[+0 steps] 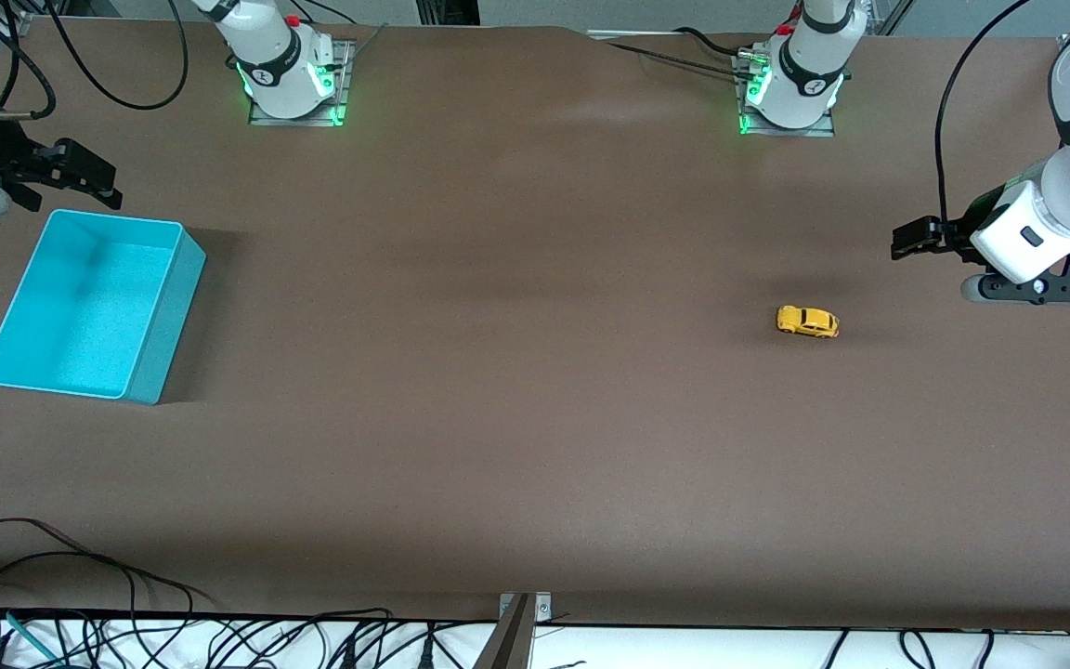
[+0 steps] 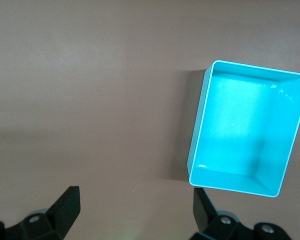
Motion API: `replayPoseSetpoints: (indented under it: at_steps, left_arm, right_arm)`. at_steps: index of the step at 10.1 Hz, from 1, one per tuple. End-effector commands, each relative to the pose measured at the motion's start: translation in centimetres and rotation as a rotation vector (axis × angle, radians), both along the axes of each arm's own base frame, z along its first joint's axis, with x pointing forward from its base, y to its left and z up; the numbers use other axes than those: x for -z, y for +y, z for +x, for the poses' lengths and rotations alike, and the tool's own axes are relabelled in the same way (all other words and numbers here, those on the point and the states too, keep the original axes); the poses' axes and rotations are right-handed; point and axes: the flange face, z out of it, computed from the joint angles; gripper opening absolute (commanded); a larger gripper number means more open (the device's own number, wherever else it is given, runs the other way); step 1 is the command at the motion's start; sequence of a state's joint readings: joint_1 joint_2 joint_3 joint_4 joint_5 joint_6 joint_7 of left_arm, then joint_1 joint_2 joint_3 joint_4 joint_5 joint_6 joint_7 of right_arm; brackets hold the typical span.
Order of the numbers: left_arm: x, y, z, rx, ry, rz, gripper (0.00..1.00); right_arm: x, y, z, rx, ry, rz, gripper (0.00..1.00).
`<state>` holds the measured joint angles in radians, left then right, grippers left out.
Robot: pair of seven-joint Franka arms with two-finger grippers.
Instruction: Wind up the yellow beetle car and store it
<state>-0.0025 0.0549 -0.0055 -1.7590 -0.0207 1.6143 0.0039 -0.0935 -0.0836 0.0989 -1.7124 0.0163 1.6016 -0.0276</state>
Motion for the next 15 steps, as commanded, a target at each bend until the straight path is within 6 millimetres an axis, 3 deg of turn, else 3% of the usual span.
replayPoseSetpoints:
  at_steps: [1, 15]
  left_arm:
    - [-0.04, 0.16, -0.07, 0.020, -0.005, 0.009, 1.00]
    - [0.04, 0.24, -0.05, 0.018, -0.004, 0.009, 1.00]
  right_arm:
    - [-0.28, -0.32, 0.29, -0.004, 0.006, 0.016, 1.00]
    - [-1.07, -0.22, 0.41, 0.001, -0.011, 0.017, 1.00]
